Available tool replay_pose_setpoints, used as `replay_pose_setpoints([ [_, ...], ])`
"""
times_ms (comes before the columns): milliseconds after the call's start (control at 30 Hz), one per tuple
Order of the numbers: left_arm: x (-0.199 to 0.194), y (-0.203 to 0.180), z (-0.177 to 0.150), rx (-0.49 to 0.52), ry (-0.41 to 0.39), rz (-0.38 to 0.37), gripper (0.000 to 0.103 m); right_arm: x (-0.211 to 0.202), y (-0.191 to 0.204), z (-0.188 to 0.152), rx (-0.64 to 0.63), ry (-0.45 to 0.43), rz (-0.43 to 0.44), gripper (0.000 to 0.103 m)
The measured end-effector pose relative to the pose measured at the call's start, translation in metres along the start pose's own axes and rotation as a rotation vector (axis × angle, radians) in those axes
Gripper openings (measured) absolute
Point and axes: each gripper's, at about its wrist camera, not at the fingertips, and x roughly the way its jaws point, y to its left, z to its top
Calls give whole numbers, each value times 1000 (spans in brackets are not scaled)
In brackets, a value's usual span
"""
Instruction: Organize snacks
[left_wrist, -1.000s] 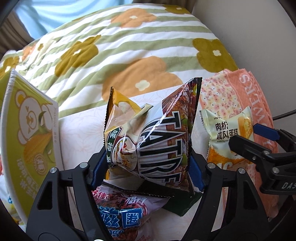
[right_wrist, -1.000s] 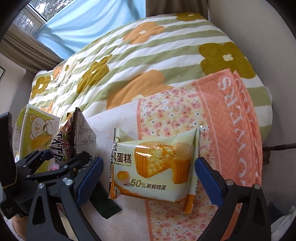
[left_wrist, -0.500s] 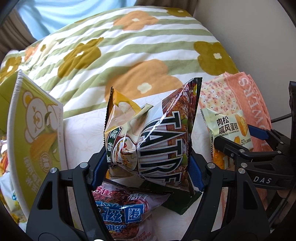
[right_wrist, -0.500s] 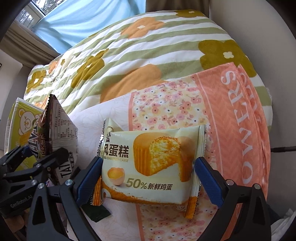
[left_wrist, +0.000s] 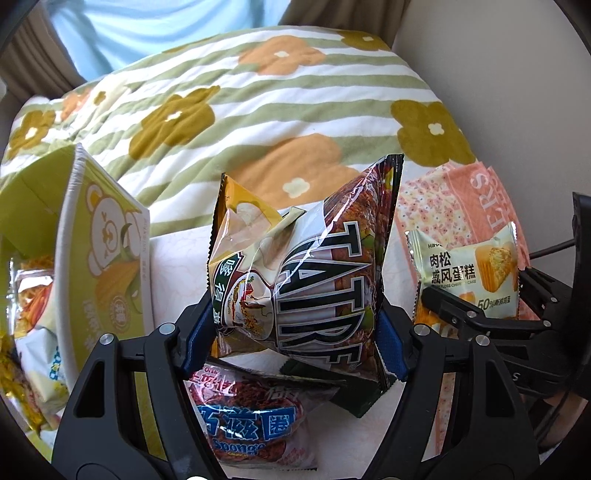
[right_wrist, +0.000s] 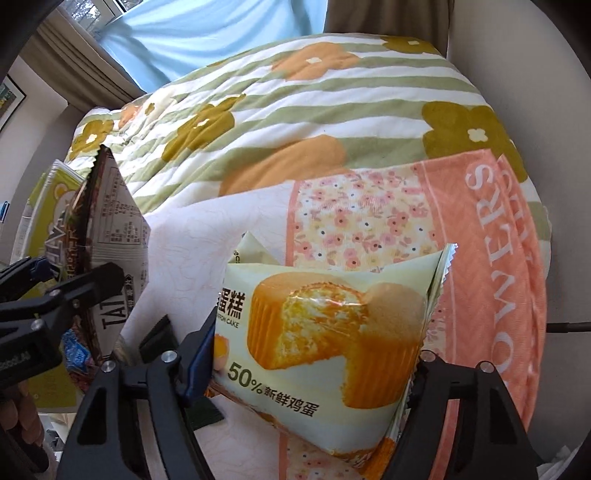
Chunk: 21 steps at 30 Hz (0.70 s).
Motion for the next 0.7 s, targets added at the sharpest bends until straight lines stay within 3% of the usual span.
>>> replay_pose_setpoints([
  [367, -64, -8, 4, -19, -116, -8, 71, -70, 14, 9, -54, -77, 40, 71],
  [700, -123, -12, -16, -49, -219, 33, 71, -115, 27, 6, -108, -157, 80, 71],
])
